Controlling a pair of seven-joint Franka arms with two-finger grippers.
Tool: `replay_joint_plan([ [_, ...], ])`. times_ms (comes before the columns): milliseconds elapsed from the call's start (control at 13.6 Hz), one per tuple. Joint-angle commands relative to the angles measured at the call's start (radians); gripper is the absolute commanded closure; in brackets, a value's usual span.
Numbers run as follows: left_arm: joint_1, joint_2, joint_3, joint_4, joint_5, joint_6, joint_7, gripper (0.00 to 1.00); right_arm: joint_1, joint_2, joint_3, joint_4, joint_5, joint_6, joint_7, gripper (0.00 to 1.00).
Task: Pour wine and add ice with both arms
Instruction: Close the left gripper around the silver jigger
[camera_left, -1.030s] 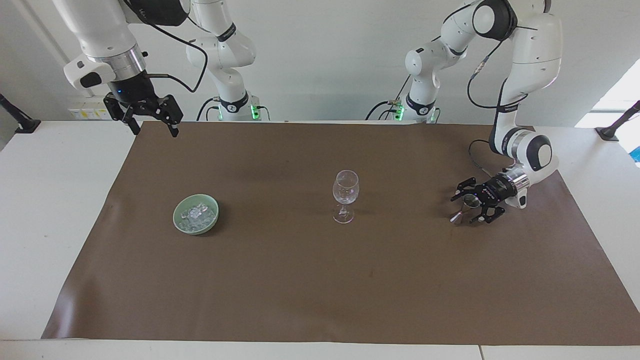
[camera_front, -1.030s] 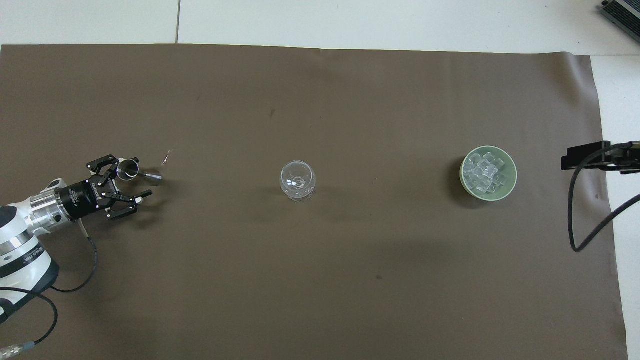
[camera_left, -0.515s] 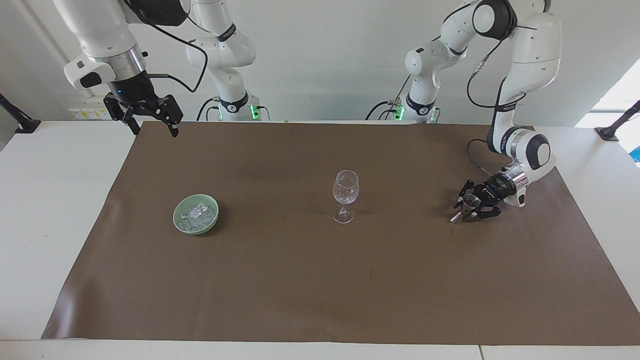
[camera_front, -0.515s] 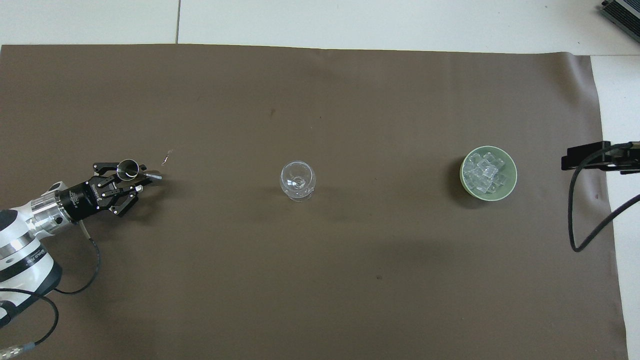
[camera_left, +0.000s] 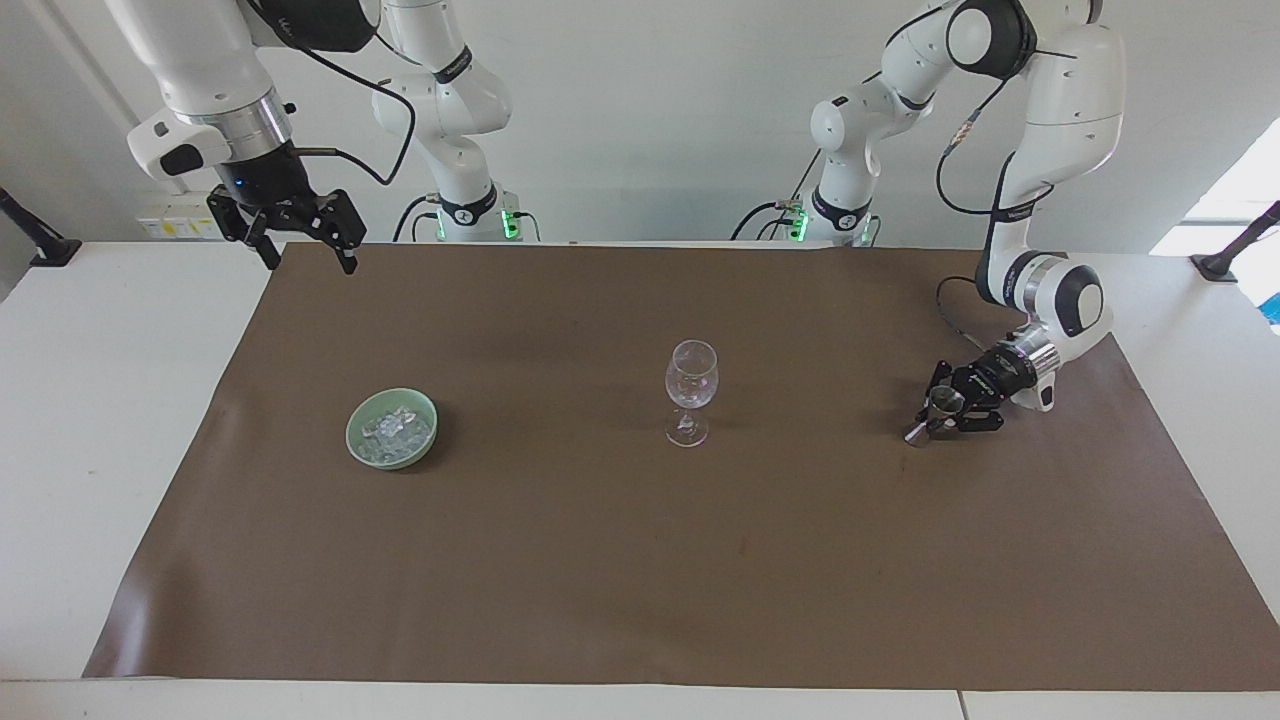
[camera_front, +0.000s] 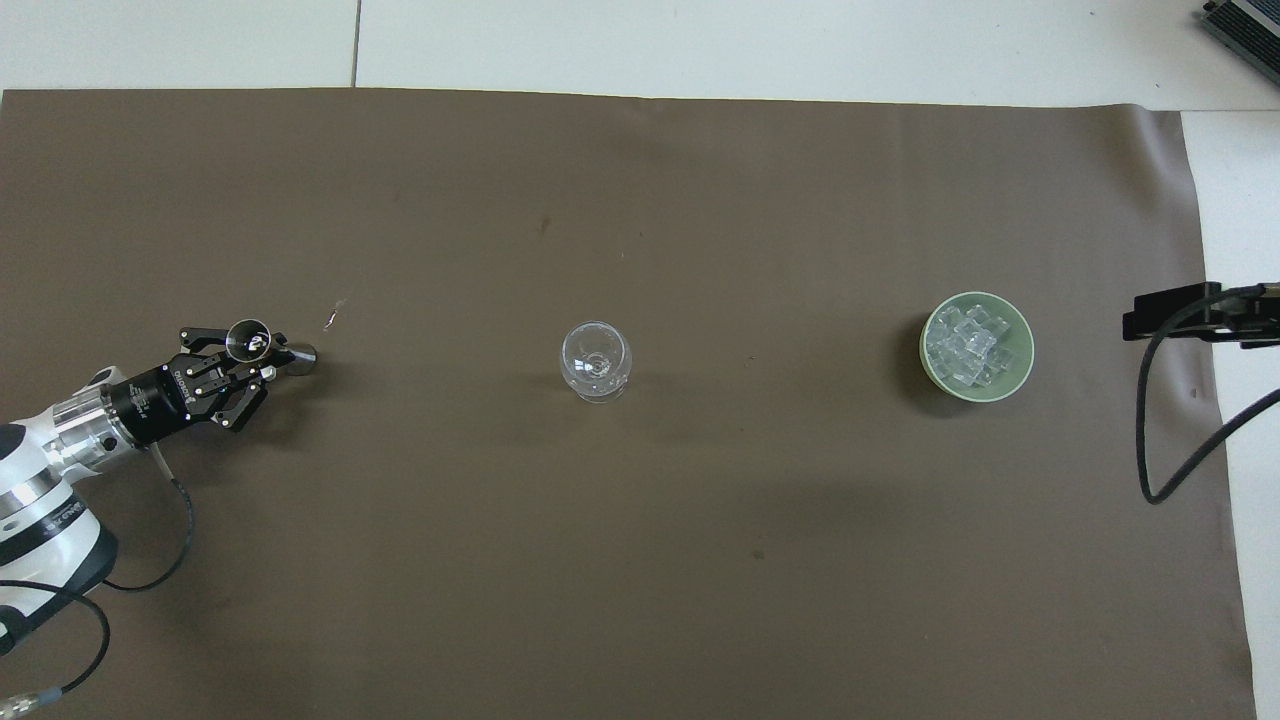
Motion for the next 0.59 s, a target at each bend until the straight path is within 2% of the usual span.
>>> replay_joint_plan([
  [0,-0.010,-0.061,0.005,-0.034,-0.021,-0.003,-0.008,1.00,-0.002,-0.018,0.001,-0.015,0.014,-0.014,-0.025,0.00],
  [515,-0.098,-0.148,0.005,-0.037,-0.021,0.023,-0.102,1.00,-0.002,-0.018,0.001,-0.015,0.014,-0.013,-0.025,0.00],
])
